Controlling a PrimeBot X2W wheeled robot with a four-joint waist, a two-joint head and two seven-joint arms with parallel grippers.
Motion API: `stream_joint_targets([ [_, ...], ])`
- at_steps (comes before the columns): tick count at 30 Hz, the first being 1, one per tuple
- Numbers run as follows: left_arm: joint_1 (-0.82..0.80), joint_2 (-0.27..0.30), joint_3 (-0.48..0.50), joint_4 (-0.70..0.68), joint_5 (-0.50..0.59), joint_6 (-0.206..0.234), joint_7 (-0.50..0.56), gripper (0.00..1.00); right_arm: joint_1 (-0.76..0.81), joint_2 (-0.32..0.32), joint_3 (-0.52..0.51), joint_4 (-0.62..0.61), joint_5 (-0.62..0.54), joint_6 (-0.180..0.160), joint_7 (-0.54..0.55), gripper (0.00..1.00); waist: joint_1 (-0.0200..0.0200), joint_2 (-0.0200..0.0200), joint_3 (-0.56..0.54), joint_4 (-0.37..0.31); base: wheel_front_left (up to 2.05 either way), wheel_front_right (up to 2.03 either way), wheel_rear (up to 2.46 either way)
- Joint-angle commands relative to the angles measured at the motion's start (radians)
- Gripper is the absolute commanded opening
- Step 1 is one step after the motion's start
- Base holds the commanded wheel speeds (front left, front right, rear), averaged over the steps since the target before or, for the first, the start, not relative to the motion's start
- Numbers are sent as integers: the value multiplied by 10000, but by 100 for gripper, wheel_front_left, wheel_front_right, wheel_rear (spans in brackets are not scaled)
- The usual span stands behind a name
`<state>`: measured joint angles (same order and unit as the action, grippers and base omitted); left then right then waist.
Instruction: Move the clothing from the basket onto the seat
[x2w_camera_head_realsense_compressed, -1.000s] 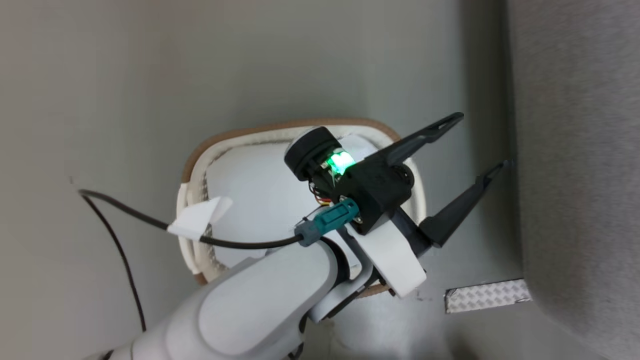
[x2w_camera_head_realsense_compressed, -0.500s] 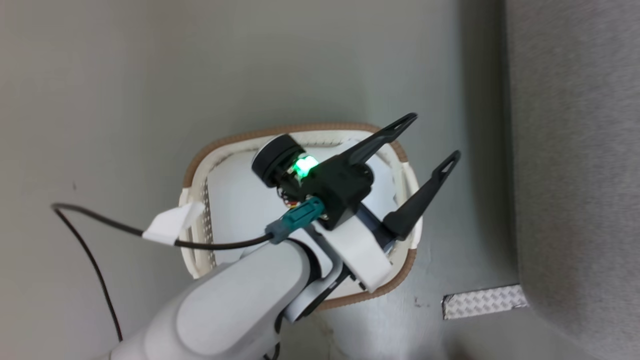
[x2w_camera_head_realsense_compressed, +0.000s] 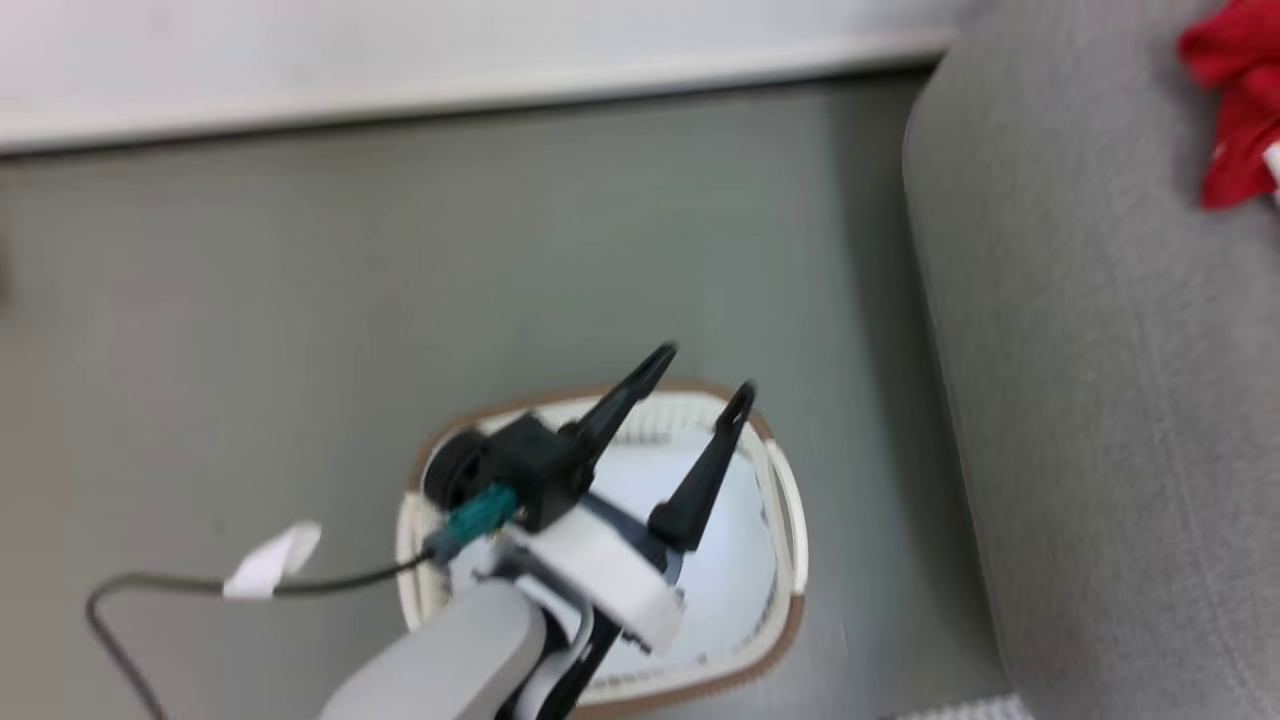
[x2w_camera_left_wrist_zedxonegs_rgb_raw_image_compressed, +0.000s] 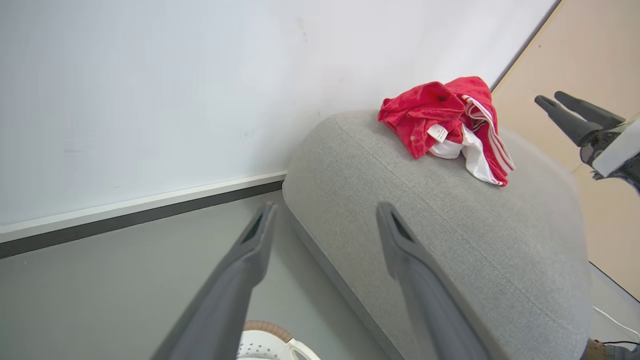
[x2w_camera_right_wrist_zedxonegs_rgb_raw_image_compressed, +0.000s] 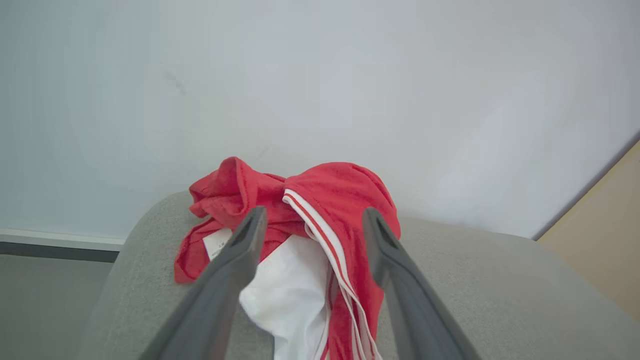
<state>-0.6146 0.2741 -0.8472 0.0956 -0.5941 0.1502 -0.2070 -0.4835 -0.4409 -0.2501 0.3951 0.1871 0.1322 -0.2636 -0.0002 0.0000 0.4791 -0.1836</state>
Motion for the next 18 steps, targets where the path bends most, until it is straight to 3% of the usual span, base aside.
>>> stream_joint_targets([
  [1,455,66,65,116,-230,85,-147,100,614,288,1,-417,26,-30,0,100,2,0,-1428,549,0,0,0],
  [12,2849,242,1085,236,-680,866,-574,100,3800,1970,653,-3377,-293,-30,271,100,2,0,-3805,1953,0,0,0],
  [18,4198,200,2142,50,-487,1005,-576,100,5044,2893,829,-3660,-215,-30,107,100,2,0,-4608,2571,0,0,0],
])
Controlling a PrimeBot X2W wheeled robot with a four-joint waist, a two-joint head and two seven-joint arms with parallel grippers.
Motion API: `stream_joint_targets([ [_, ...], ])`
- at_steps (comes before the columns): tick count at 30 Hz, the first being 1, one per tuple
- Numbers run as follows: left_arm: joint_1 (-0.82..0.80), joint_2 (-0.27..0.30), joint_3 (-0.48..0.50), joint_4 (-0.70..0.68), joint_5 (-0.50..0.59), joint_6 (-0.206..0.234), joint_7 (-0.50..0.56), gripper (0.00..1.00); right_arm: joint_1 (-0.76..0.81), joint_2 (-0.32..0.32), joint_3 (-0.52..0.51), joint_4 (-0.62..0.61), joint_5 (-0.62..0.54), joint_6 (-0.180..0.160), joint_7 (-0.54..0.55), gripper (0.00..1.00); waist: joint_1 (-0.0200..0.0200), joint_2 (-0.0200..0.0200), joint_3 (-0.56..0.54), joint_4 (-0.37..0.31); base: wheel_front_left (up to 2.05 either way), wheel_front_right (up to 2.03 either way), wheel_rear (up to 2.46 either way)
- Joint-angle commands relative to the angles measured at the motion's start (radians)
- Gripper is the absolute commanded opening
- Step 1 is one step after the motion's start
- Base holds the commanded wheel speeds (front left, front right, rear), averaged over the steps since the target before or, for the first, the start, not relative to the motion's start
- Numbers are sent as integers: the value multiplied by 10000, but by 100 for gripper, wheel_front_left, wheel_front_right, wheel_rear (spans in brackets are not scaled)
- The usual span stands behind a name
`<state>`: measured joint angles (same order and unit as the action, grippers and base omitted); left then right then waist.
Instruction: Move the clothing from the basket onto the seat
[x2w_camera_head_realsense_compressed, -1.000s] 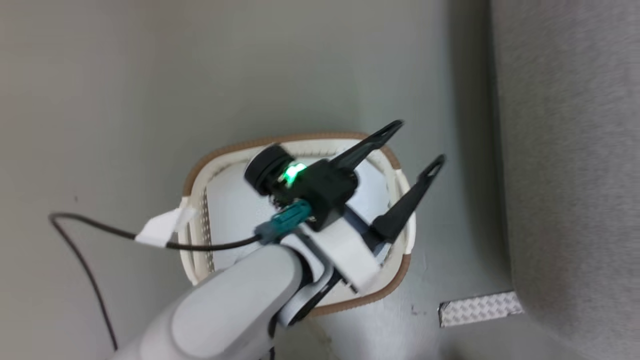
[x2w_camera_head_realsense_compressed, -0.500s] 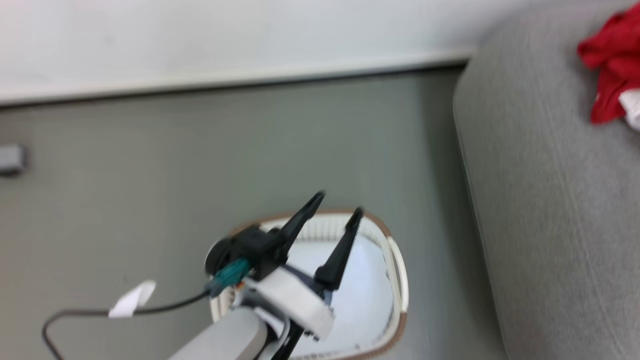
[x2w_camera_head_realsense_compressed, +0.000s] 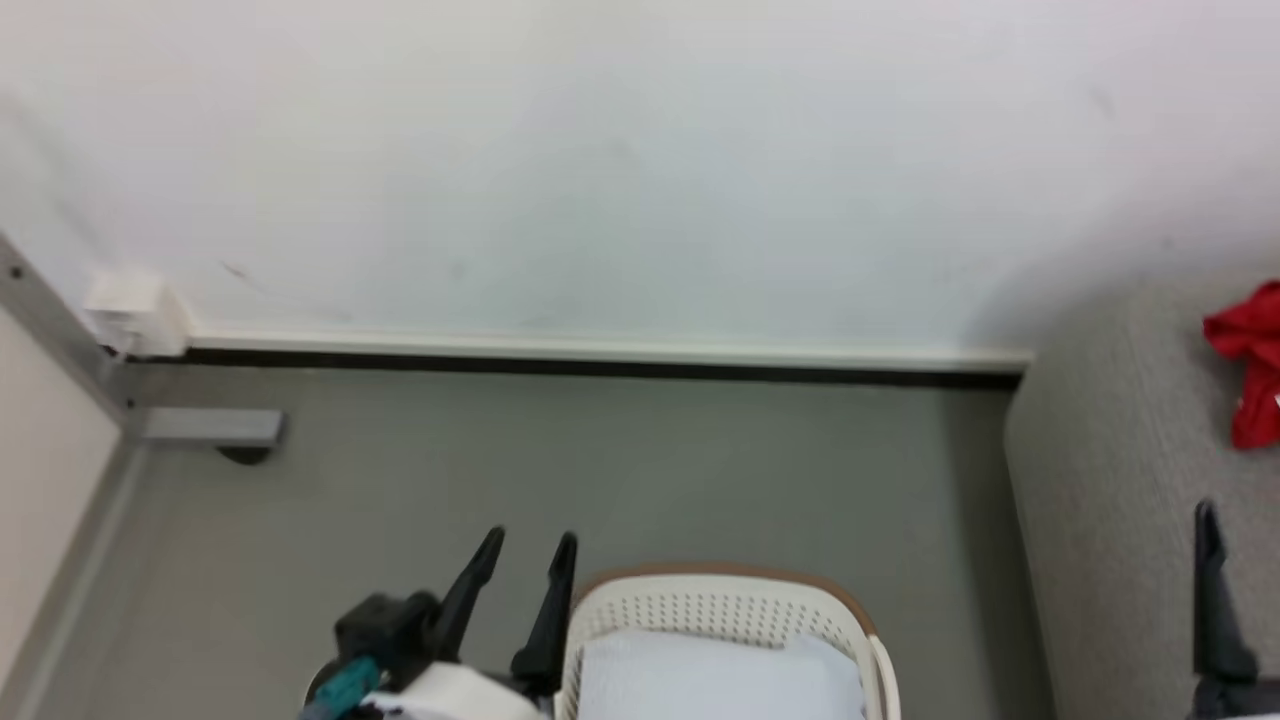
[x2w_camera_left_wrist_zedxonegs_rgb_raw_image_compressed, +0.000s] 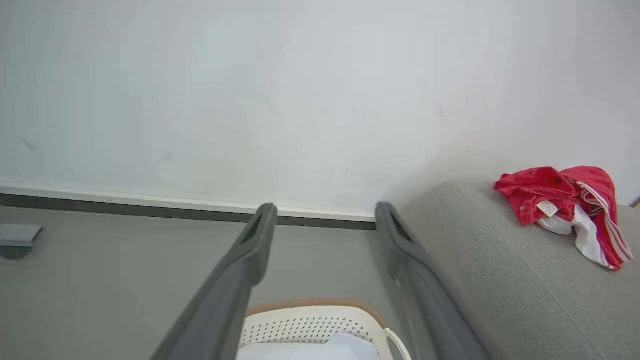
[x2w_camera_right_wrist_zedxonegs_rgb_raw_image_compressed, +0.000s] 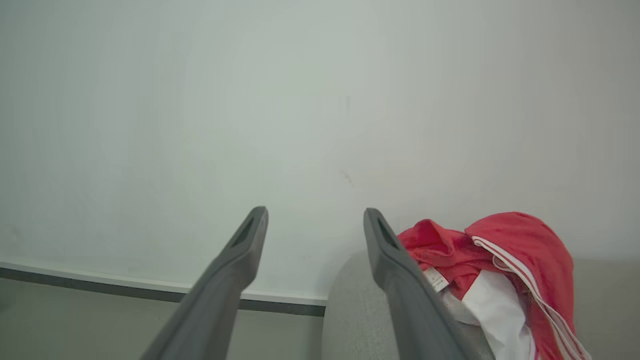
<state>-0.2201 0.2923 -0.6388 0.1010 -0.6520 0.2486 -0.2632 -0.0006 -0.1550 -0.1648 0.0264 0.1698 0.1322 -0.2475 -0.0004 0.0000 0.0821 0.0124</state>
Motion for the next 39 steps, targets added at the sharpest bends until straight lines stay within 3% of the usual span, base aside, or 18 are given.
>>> stream_joint_targets([
  [1,459,45,249,-14,217,30,-15,100,375,155,59,99,-90,-30,-93,100,4,0,-751,688,0,0,0],
  [11,2008,-112,1852,218,1424,-338,-12,100,1459,960,319,619,-415,-30,-175,100,4,0,-1433,1070,0,0,0],
  [22,3023,-884,3442,956,2872,-1363,-14,100,1964,1029,883,1300,-98,-30,-179,100,4,0,-1746,802,0,0,0],
  [32,3112,-1525,4279,1222,3663,-2206,-15,100,1872,1032,972,1501,-31,-30,-180,100,4,0,-1728,699,0,0,0],
  [33,3025,-1566,4270,1205,3559,-2217,-8,0,1870,1047,976,1464,-80,0,-151,0,4,0,-1729,698,0,0,0],
  [39,3023,-1647,4375,1523,3131,-2274,153,0,1731,1111,927,1820,419,-1,81,0,4,0,-1707,674,0,0,0],
])
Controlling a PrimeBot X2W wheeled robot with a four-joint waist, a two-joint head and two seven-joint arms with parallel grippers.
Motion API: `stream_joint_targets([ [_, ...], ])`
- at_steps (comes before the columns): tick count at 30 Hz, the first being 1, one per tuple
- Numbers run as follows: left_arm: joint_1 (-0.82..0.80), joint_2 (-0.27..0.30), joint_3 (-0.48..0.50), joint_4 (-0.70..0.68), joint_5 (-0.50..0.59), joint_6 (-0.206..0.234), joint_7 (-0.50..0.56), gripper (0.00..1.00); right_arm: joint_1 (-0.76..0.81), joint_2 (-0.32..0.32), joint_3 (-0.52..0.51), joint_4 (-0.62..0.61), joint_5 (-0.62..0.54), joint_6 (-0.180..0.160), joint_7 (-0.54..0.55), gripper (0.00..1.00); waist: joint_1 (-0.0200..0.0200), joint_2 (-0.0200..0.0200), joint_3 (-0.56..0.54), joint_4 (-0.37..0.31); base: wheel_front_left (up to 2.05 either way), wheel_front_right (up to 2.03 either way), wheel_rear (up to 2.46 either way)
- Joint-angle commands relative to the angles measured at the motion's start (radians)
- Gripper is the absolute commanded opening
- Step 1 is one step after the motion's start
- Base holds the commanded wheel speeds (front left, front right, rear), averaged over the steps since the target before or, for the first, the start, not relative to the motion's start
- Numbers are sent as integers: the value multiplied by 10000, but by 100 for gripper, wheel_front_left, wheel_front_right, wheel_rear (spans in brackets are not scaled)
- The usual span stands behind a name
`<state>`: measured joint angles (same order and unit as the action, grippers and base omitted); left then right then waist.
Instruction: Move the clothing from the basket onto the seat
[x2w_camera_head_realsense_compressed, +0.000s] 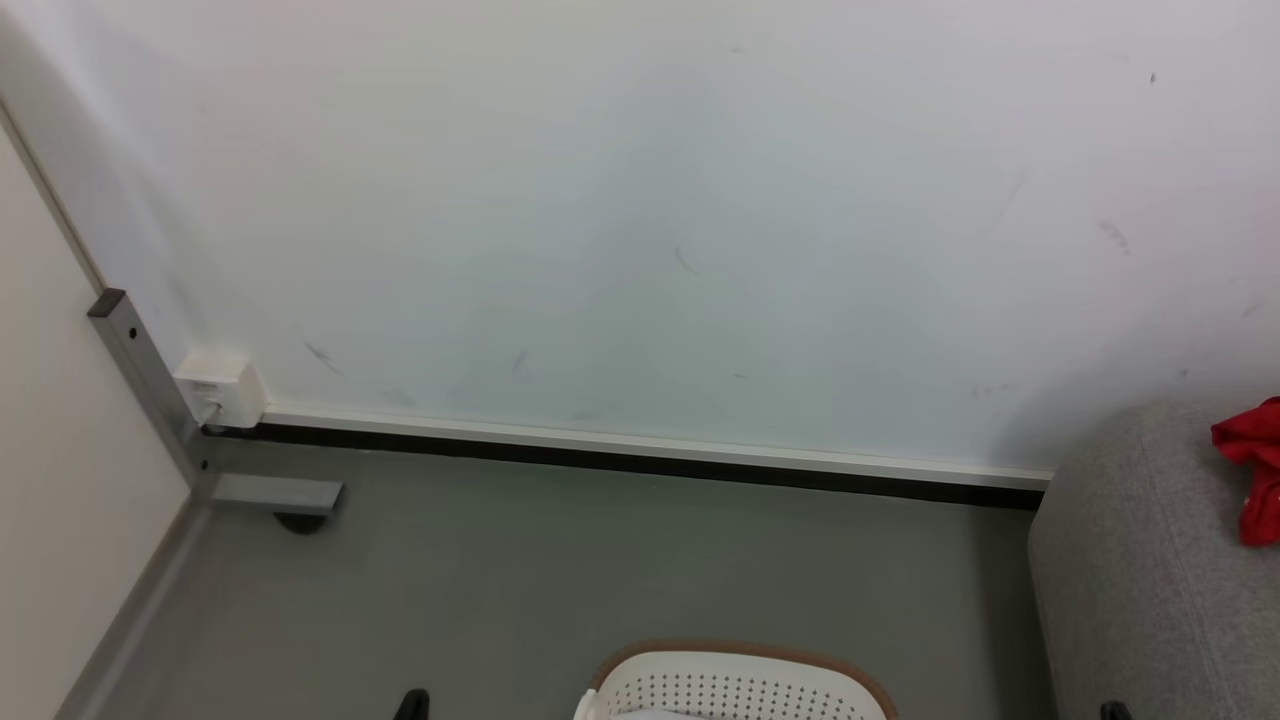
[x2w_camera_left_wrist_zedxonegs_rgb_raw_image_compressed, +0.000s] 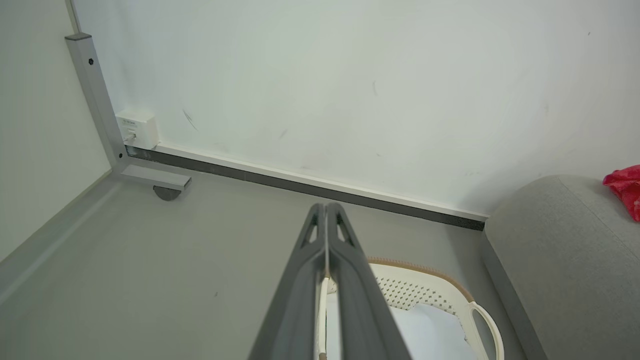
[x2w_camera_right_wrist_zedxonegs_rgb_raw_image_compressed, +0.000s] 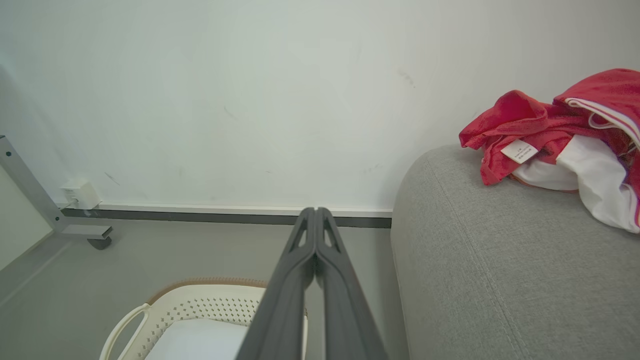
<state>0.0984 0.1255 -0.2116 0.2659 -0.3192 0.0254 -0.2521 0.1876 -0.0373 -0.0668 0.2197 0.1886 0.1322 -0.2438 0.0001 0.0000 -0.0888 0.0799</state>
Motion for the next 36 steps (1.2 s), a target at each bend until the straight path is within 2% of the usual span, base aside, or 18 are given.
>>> stream_joint_targets([
  [1,-194,10,153,-124,-383,-64,98,0,-199,-68,-64,-103,437,-1,103,0,0,0,10,-7,0,0,0],
  [18,-631,-159,852,-167,-3213,-403,894,0,-810,-91,-133,-77,3551,-4,859,0,0,0,138,-118,0,0,0],
  [36,-1013,-307,1460,-192,-5661,-699,1585,0,-1373,-114,-221,-3,6231,-8,1538,0,0,0,272,-235,0,0,0],
])
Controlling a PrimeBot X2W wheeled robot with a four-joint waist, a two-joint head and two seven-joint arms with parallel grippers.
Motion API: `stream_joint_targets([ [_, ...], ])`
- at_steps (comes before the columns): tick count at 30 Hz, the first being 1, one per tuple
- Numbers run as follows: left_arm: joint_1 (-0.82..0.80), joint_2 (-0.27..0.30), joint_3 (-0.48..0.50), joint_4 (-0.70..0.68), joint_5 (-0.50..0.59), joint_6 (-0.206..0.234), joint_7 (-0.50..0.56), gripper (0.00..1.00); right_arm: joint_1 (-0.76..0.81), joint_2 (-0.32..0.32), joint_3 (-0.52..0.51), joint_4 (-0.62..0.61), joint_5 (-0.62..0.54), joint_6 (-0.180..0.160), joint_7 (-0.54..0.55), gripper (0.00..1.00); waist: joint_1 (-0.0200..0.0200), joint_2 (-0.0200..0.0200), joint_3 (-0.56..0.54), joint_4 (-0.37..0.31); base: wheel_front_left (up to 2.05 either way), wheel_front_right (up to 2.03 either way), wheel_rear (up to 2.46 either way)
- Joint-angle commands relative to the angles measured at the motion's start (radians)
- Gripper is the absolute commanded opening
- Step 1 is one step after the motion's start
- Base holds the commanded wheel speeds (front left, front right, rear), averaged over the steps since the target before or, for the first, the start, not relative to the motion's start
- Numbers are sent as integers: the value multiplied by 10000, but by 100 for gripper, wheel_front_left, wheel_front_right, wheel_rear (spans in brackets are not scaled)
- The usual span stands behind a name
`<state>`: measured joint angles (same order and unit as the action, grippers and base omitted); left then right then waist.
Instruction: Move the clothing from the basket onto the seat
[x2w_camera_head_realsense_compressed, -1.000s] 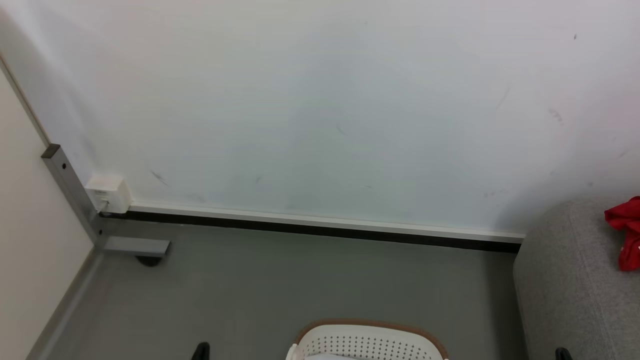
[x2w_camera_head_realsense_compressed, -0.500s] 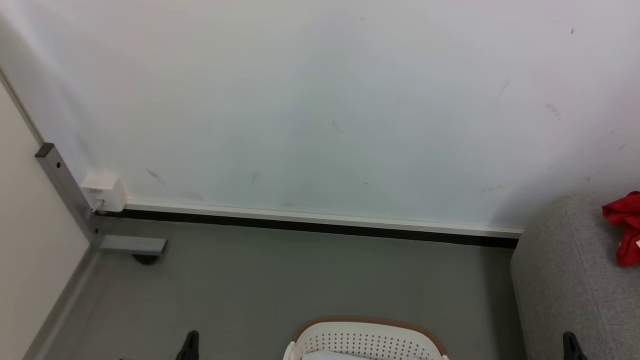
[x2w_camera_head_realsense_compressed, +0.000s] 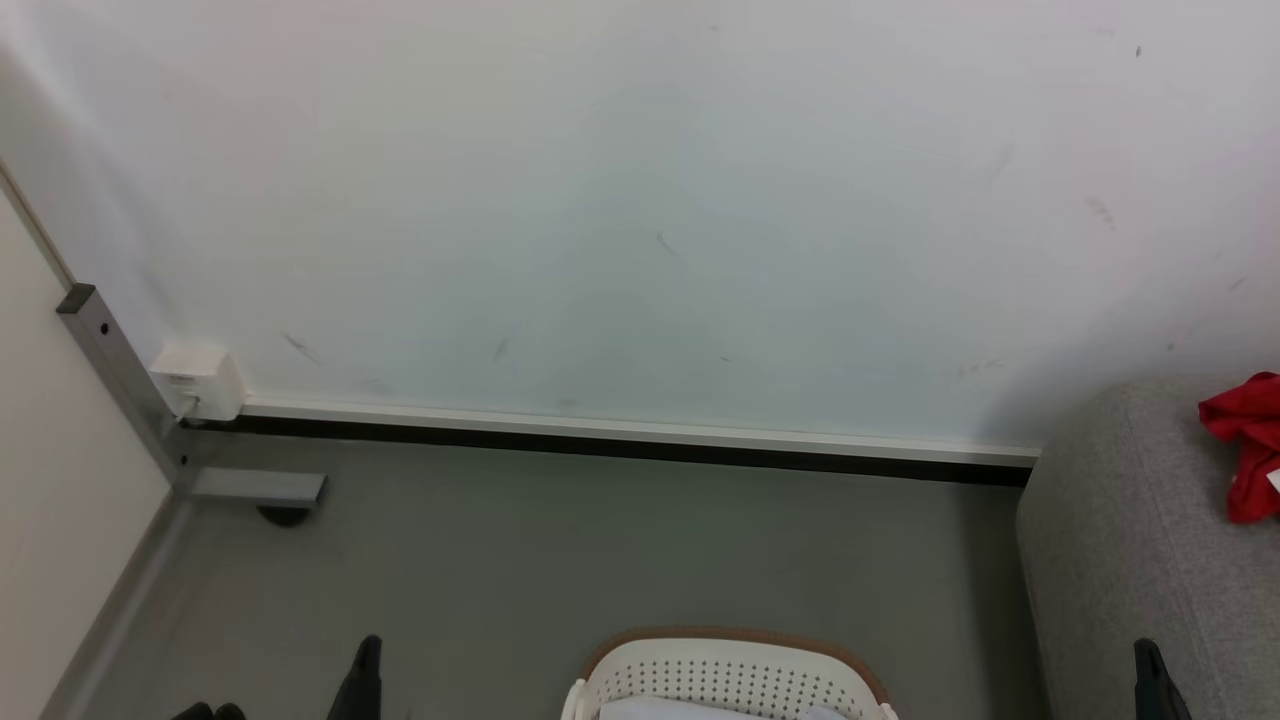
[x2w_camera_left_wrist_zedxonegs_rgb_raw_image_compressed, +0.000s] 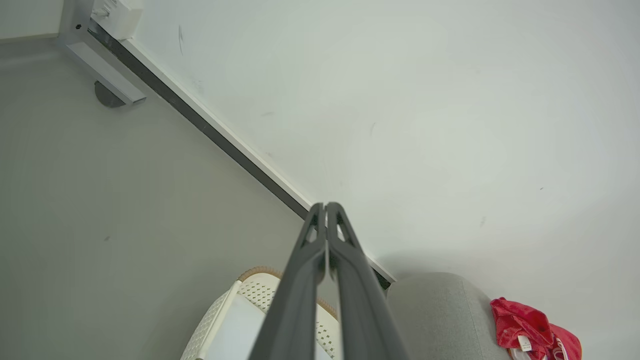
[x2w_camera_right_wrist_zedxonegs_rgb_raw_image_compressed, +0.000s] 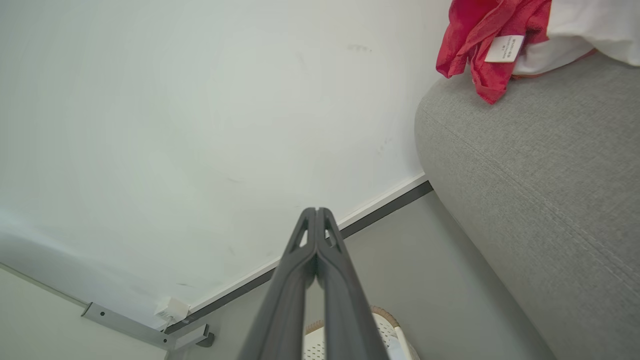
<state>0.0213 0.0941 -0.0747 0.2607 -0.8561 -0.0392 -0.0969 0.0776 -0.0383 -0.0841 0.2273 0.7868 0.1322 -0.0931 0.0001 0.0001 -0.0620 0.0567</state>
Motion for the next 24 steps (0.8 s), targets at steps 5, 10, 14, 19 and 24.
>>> stream_joint_targets([
  [5,-343,-25,246,-146,-892,-129,207,0,-406,-110,-70,-58,903,-10,206,0,-1,-1,42,-36,0,0,0],
  [10,-423,-57,385,-147,-1458,-197,375,0,-538,-115,-90,-41,1528,-11,362,0,-1,-1,79,-68,0,0,0],
  [14,-478,-78,470,-148,-1766,-236,472,0,-616,-118,-103,-29,1893,-11,456,0,-1,-1,101,-88,0,0,0],
  [19,-554,-111,603,-152,-2297,-303,615,0,-730,-123,-120,-11,2471,-12,603,0,-1,-1,139,-120,0,0,0],
  [24,-636,-145,729,-155,-2817,-361,768,0,-863,-127,-138,6,3020,-13,746,0,-1,-1,176,-153,0,0,0],
])
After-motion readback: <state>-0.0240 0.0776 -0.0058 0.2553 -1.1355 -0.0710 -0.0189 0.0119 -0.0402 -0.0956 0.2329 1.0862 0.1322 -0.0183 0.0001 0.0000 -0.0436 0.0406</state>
